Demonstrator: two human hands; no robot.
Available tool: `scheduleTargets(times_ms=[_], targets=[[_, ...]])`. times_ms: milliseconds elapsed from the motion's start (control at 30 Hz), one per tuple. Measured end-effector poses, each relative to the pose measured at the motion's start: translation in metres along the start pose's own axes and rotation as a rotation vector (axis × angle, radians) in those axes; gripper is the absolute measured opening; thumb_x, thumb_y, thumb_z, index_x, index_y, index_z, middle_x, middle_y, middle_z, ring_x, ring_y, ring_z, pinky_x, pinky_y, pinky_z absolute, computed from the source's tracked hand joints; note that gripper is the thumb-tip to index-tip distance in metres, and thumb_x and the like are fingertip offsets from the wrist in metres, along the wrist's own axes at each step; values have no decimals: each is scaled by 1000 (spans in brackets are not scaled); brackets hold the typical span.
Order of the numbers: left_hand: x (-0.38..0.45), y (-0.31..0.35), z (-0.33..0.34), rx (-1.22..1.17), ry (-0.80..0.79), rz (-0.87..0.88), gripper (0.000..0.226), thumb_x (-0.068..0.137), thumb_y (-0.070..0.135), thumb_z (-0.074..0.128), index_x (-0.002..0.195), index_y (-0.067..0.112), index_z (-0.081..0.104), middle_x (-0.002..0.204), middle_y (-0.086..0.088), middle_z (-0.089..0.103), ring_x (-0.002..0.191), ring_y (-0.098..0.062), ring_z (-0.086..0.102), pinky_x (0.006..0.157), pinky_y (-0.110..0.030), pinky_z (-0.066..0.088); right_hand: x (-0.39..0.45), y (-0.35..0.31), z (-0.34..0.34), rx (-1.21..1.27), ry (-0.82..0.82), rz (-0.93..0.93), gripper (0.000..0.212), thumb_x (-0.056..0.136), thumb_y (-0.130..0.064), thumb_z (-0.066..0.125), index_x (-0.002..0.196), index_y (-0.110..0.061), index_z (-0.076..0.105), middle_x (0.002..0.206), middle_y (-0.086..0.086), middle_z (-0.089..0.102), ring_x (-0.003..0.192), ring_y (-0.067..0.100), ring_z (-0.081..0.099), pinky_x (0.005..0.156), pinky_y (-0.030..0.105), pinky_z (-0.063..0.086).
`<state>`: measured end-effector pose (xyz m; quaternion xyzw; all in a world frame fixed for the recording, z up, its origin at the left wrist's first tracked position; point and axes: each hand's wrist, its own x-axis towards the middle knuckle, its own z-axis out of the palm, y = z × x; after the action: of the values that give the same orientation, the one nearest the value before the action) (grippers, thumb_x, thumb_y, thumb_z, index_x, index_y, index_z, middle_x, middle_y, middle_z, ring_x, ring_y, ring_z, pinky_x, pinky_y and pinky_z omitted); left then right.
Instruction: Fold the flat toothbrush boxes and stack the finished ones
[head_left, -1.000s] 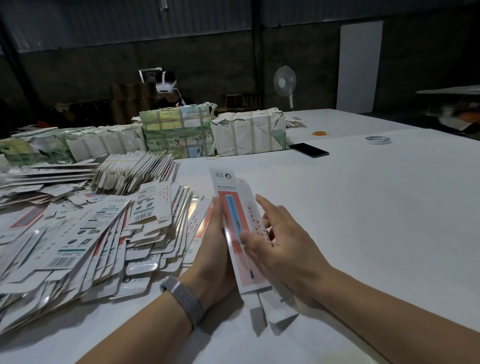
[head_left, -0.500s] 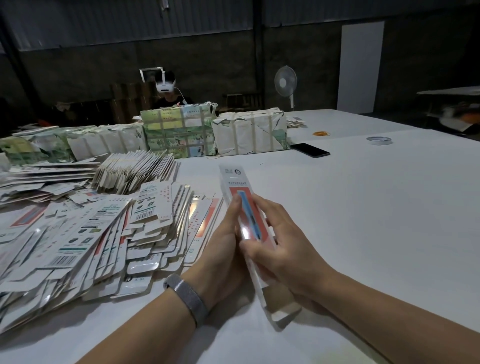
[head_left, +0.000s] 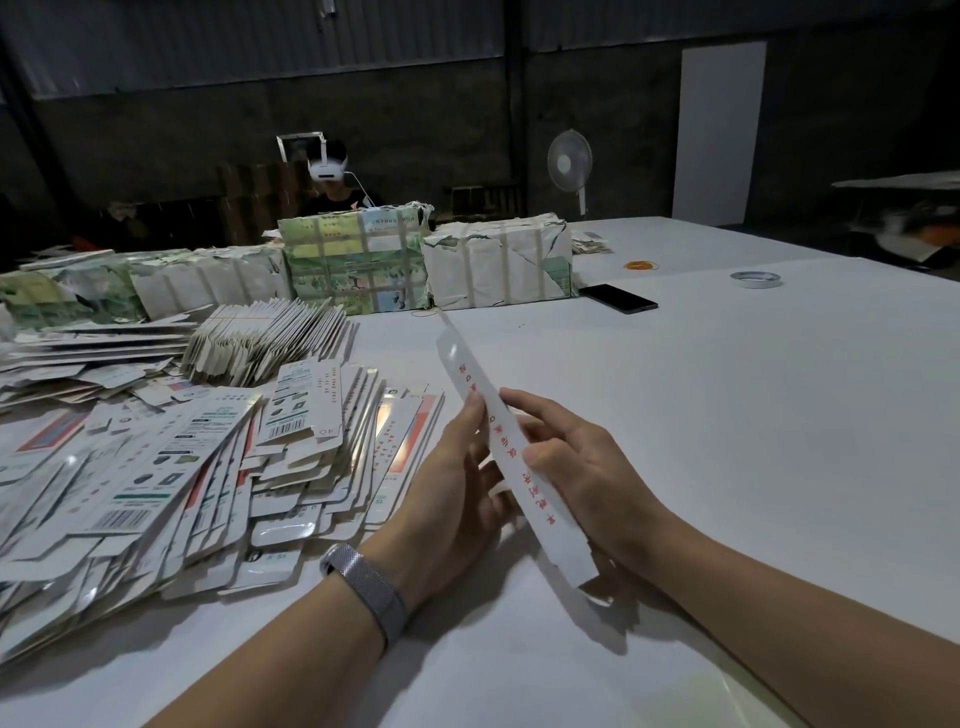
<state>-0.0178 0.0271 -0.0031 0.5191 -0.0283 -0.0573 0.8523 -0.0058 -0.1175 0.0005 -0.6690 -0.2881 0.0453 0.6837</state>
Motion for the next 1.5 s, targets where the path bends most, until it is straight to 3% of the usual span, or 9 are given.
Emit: scheduleTargets(times_ms=[133,400,600,700,900,1000,1233,1400,1500], targets=[[0,-5,-1,86,5,97,67,79,51,72,130,20,42,81,-6,72,80,-26,74,68,-37,60,2,2,-5,117,-70,34,54,85,-22,41,135,-31,59,116,8,70,95,24,69,77,40,59],[0,-5,-7,-51,-52,80,75,67,40,82,131,33,45,93,-10,74,85,-31,74,73,-45,61,2,7,-4,109,-77,58,48,102,-19,36,145,-36,48,135,-1,64,118,26,64,98,40,54],[2,-7,-6,2,-67,101,33,87,34,67,118,46,61,114,-8,73,96,-30,73,80,-48,59,3,6,-7,18,30,81,55,105,-5,34,133,-52,44,114,-11,73,86,11,70,70,25,57],[1,-8,-6,31,-66,102,33,94,39,63,125,49,56,120,-7,72,104,-31,72,82,-48,59,4,6,-5,61,34,78,50,106,-9,38,137,-47,46,116,-4,74,89,12,71,70,24,57],[-3,-12,3,300,10,126,63,90,65,51,148,40,41,118,-8,74,104,-30,73,92,-51,58,0,5,5,-87,2,-8,41,95,-37,52,113,-73,49,120,-29,65,105,1,68,77,14,53],[-3,-11,6,359,6,149,93,72,75,56,154,50,20,128,-8,69,103,-30,74,92,-56,57,2,10,-1,-20,25,14,41,97,-29,57,125,-57,46,114,-26,70,101,5,70,76,16,54],[-3,-6,4,364,-27,230,78,89,66,55,151,59,9,132,-3,66,105,-28,73,84,-49,61,2,9,-6,116,42,42,53,100,-8,54,147,-30,41,118,-3,73,105,19,71,79,27,58],[-5,-4,3,340,-71,197,83,87,48,57,154,53,7,124,3,72,98,-29,75,70,-36,61,5,6,-10,63,145,45,50,101,-11,52,147,-30,43,98,4,76,92,23,74,82,42,61],[-5,-4,4,383,-99,176,82,87,46,55,155,49,9,120,-2,73,88,-26,76,67,-33,60,8,7,-13,67,205,55,49,101,-16,52,147,-31,43,101,2,77,90,22,74,76,35,61]])
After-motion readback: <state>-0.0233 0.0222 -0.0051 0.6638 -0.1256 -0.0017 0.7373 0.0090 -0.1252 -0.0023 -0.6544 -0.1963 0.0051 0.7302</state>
